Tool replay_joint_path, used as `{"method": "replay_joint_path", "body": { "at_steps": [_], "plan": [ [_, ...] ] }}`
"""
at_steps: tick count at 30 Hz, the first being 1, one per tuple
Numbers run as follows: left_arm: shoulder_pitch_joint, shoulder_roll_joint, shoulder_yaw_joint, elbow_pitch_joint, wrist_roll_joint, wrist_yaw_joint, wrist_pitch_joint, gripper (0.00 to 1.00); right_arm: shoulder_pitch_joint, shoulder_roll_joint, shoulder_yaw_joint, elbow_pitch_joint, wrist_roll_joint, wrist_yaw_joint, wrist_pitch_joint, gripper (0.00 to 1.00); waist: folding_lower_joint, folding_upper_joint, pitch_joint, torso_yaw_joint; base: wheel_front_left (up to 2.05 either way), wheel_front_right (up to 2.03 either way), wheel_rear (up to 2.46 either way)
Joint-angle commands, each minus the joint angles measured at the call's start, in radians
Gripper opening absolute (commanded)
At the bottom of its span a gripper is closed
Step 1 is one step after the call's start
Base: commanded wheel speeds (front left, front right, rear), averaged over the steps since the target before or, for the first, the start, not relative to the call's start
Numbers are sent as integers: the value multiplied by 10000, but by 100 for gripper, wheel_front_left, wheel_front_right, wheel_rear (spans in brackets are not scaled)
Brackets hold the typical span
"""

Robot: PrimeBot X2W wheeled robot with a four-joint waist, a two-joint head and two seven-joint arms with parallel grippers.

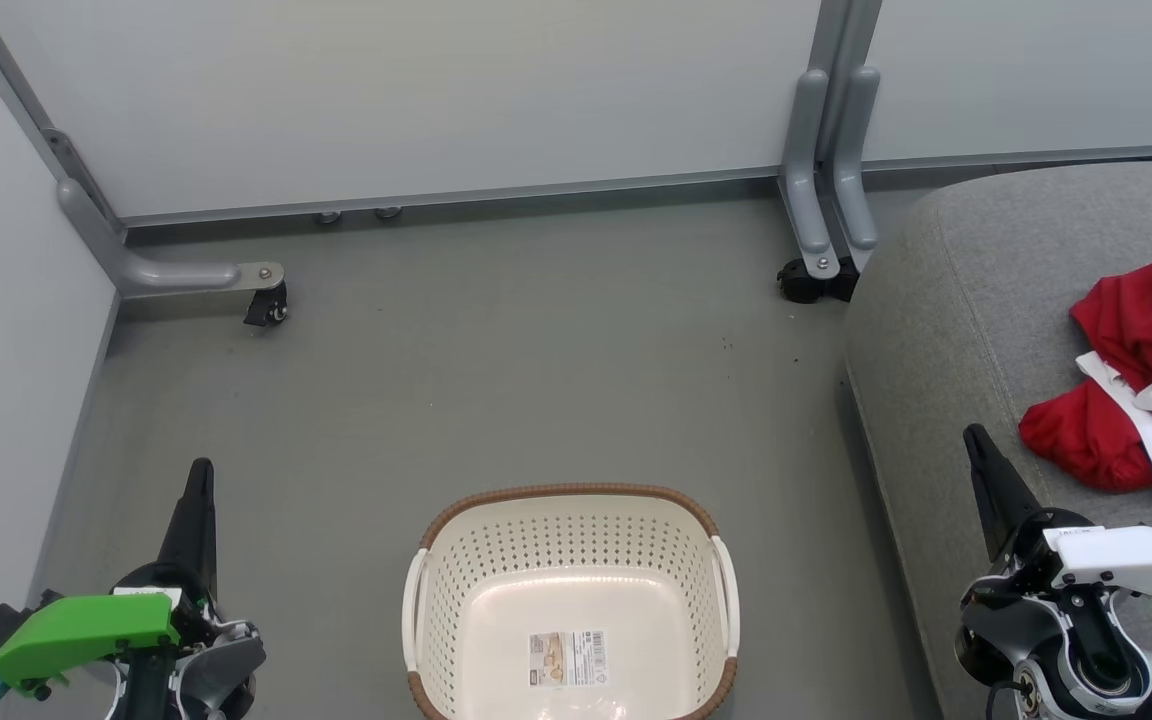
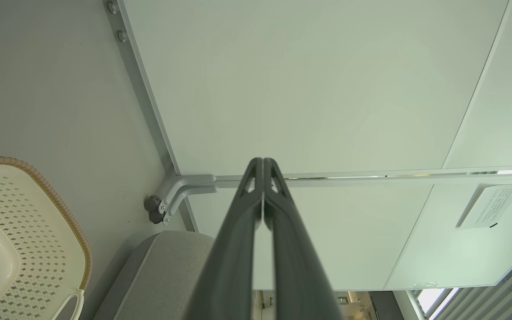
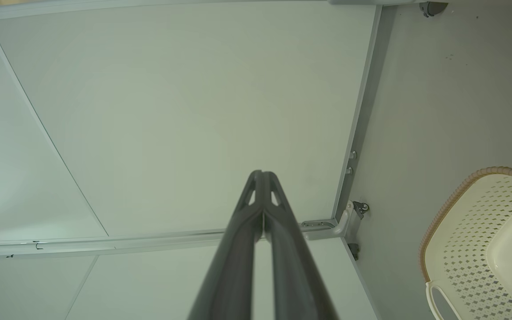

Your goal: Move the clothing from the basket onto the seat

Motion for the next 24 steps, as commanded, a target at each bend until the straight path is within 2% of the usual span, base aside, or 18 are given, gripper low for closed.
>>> {"method": "replay_joint_path", "body": {
  "at_steps": [1, 24],
  "plan": [
    [-107, -1, 20, -22, -25, -47, 40, 0, -84, 9, -36, 21, -64, 4, 42, 0, 0, 0, 0, 0, 0, 0, 0],
    [-106, -1, 18, -21, -26, -47, 39, 0, -89, 41, -83, 25, -100, 4, 79, 0, 0, 0, 0, 0, 0, 0, 0]
  ]
}}
